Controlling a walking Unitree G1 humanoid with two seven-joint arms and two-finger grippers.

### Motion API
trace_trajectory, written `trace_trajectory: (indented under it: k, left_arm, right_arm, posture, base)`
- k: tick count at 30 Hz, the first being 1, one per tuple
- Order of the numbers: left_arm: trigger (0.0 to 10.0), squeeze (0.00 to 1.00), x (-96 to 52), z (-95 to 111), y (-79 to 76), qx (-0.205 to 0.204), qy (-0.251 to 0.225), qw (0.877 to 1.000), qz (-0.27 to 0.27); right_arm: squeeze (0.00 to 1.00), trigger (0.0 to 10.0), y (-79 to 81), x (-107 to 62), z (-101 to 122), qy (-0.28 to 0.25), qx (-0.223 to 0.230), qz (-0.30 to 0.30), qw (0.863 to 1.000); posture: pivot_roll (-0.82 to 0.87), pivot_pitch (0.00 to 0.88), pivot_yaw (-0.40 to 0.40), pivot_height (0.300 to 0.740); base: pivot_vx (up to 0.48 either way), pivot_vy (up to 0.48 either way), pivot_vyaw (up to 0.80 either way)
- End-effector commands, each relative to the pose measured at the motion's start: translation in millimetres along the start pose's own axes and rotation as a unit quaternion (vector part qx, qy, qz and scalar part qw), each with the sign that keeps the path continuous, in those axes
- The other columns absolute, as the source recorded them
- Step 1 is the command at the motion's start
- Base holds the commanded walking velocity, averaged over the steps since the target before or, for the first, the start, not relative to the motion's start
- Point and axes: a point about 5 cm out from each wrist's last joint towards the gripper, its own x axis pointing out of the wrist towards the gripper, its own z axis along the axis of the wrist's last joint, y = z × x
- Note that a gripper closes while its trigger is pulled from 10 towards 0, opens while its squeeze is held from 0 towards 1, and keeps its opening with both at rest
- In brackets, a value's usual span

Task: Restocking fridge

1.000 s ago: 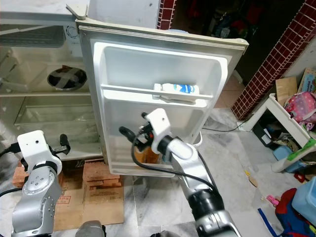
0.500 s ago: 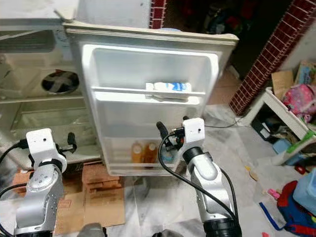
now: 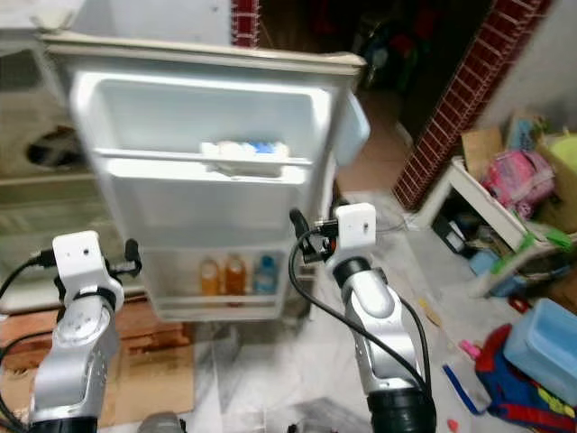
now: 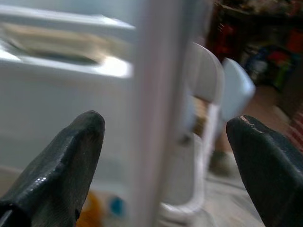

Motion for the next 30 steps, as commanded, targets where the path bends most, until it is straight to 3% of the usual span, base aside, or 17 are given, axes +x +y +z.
trace_trajectory:
  k: [1,5,13,21,30]
  left_arm:
    - [10.0,0.0,1.8,2.6,6.7,0.006,-0.005,1.0,0.015]
    - [10.0,0.0,2.4,2.0,7.8,0.005,-0.001,1.0,0.021]
    - [10.0,0.0,2.7,2.1,9.8,0.008,0.0,1.0,0.03]
    - [10.0,0.0,3.3,3.0,14.0,-0.002,-0.002,0.999,0.041]
    - [10.0,0.0,5.1,8.7,15.1,-0.008,-0.021,0.999,0.04]
  right_arm:
    - [0.0,10.0,0.1,7.7,9.5,-0.019,0.004,-0.004,1.0]
    - [0.0,10.0,-2.0,15.3,17.5,-0.035,-0.002,-0.008,0.999]
    - [0.0,10.0,1.8,29.9,27.8,-0.054,0.0,-0.005,0.999]
    - [0.0,10.0,5.3,32.3,26.8,-0.058,0.003,-0.001,0.998]
    - [0.0,10.0,4.4,31.5,26.7,-0.063,0.004,-0.016,0.998]
  posture:
    - [0.08,0.0,-0.063,0.74]
    - [0.09,0.0,-0.062,0.74]
    - [0.1,0.0,-0.065,0.74]
    - [0.1,0.0,-0.064,0.74]
    - [0.09,0.0,-0.058,0.74]
  base:
    - [0.0,-0.394,0.0]
    - [0.0,-0.383,0.12]
    - [0.0,-0.358,0.75]
    - [0.0,0.0,0.72]
    - [0.185,0.0,0.0]
